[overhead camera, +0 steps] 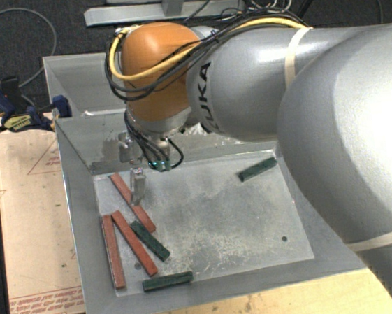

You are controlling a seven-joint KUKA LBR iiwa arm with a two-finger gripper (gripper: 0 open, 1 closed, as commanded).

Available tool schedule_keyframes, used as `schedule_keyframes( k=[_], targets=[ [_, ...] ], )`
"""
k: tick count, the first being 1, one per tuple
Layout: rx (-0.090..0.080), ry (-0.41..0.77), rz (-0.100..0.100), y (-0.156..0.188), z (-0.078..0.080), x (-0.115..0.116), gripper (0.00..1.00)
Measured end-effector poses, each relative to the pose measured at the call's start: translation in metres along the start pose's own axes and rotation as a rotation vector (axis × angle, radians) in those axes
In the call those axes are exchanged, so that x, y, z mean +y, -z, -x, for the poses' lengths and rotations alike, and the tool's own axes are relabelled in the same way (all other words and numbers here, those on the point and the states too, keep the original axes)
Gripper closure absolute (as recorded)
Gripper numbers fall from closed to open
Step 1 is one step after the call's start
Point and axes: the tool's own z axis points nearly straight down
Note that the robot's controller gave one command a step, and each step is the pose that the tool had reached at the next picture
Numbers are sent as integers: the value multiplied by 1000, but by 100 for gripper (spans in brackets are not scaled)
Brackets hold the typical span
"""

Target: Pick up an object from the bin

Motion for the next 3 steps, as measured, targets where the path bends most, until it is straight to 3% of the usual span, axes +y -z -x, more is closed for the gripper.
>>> schedule_keyframes(
  k=[1, 2, 3],
  targets=[
    [-3, -235, 0, -91, -9, -9, 0],
    [-8, -455, 3, -58, -20, -10, 0],
    [-6, -494, 1, -60, -28, -14, 0]
  ],
)
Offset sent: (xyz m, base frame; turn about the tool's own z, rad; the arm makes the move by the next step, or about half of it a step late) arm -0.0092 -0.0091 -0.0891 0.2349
